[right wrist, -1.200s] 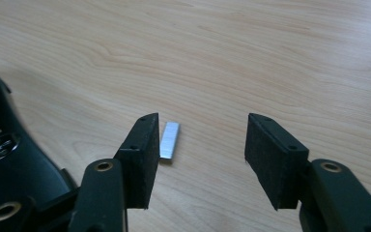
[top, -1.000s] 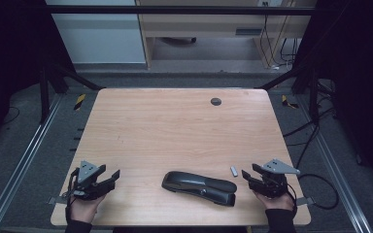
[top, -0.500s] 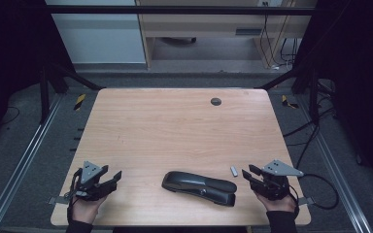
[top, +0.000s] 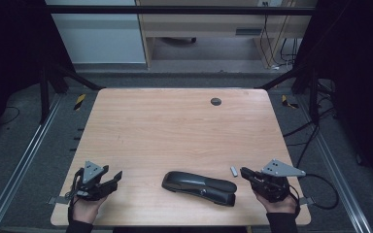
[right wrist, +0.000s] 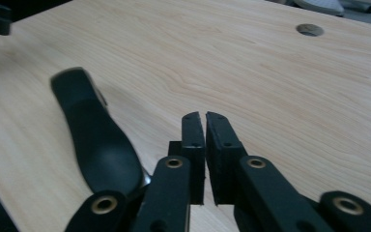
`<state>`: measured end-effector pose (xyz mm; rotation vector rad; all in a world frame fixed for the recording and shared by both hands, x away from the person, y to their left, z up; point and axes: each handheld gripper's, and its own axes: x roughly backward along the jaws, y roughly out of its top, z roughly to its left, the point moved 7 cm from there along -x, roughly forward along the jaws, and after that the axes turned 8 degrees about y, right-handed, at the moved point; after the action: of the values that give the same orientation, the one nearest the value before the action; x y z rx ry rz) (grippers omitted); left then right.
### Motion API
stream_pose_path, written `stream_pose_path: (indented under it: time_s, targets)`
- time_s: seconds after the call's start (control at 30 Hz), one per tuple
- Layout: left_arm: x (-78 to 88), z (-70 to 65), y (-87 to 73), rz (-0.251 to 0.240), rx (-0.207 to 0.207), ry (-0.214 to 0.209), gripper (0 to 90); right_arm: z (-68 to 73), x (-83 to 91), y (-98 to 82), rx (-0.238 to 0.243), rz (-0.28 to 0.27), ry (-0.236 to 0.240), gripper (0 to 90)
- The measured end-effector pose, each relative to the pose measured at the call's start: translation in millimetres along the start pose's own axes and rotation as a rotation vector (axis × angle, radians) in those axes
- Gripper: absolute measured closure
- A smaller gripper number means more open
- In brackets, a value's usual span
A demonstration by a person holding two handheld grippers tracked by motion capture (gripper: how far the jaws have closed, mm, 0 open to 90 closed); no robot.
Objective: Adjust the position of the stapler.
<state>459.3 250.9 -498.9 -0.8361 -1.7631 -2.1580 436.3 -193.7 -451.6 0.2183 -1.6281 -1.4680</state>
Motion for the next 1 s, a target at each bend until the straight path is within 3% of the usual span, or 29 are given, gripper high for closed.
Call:
stream_pose_path:
  time_s: [0.33, 1.0]
  targets:
    - [-0.4, 0.6, -0.1, 0.002, 0.003, 0.004, 43.5, 27.2, -3.8, 11.7, 0.020, -0.016, 0.139, 90.0]
    - [0.6, 1.3, 0.3, 0.000, -0.003, 0.012, 43.8, 58.8, -22.5, -0.5, 0.057, 0.046, 0.260, 90.0]
